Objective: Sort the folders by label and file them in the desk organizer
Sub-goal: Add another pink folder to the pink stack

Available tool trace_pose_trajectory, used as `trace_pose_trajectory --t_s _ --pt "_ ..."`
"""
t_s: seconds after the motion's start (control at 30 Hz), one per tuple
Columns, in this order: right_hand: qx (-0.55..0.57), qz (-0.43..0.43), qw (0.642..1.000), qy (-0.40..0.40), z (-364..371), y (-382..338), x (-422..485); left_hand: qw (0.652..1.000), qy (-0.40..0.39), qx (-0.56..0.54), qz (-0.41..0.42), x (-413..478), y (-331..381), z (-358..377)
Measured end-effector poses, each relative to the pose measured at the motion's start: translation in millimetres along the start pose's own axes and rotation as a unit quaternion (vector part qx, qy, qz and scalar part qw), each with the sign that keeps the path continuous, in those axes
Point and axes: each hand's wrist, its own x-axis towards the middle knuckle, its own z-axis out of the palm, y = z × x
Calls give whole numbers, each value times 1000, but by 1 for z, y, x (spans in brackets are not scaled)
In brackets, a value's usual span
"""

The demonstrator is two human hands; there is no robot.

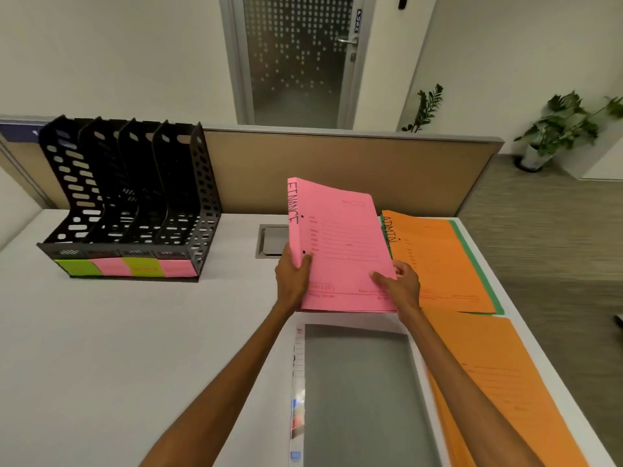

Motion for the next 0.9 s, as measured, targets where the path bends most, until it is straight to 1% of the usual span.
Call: trace_pose_trajectory --t_s 0.1,0.17,0.3,0.5,0.63,0.77,0.9 --pt "-21 -1 1000 15 -1 7 22 999 -27 22 7 15 -9 15" --pt "-40 1 999 22 1 9 37 998 -60 28 7 26 -16 23" --pt "-81 3 996 25 8 20 62 990 -107 86 7 44 -29 35" --pt "-163 28 986 9 22 43 77 977 -101 183 -51 60 -66 47" --pt "-214 14 977 6 31 53 71 957 -86 271 -64 60 -82 49" --pt "-244 -18 969 -23 36 58 63 954 -65 289 -45 56 -89 51" --pt "-286 -38 957 -36 43 60 53 952 -62 297 -38 52 -90 49"
